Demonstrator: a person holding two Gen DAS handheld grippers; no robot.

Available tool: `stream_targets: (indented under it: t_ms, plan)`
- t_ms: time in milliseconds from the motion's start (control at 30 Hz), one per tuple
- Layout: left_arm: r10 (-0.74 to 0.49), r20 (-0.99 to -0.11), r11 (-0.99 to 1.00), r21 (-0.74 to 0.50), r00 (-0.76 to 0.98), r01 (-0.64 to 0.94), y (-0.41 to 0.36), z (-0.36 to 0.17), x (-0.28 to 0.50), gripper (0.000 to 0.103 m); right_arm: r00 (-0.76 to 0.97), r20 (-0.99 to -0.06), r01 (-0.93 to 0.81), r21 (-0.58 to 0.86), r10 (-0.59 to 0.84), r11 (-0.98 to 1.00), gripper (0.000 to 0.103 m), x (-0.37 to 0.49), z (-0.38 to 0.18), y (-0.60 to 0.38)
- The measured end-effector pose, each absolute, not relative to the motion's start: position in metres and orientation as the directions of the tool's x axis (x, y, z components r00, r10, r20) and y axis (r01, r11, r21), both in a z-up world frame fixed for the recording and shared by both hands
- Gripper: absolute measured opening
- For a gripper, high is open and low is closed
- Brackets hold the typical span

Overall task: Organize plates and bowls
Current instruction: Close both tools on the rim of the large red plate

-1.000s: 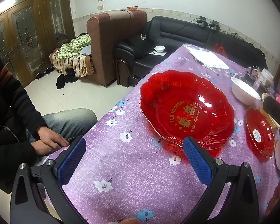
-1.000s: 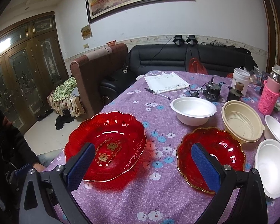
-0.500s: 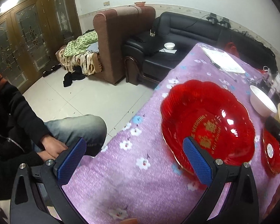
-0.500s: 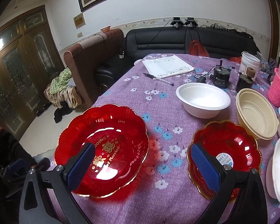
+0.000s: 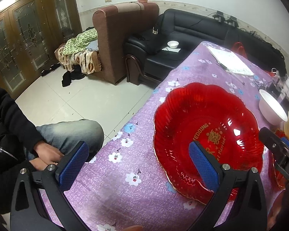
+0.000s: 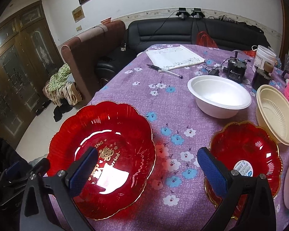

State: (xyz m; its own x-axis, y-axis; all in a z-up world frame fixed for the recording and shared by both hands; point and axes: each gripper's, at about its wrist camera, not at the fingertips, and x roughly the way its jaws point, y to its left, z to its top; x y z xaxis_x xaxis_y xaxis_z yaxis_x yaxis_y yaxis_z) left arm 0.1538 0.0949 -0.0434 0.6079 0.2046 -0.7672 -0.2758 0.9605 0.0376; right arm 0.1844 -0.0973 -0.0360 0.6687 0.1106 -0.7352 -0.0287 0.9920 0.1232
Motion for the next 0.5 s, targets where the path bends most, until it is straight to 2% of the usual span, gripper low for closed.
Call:
stream_targets:
  t_ms: [367, 500]
  plan:
    - [0.194, -0.788, 0.962, 0.035, 0.585, -0.272, 0.091, -0.052, 0.164, 0.103, 0.640, -0.762, -0.025, 0.111, 0.101, 0.993, 0.100, 0.197, -0.048, -0.096]
    - [0.178, -0.828, 0.963, 0.035, 0.532, -0.267, 0.090, -0.066, 0.177, 0.103, 0.608, -0.787, -0.018, 0.115, 0.102, 0.993, 0.094, 0.204, -0.057, -0.098]
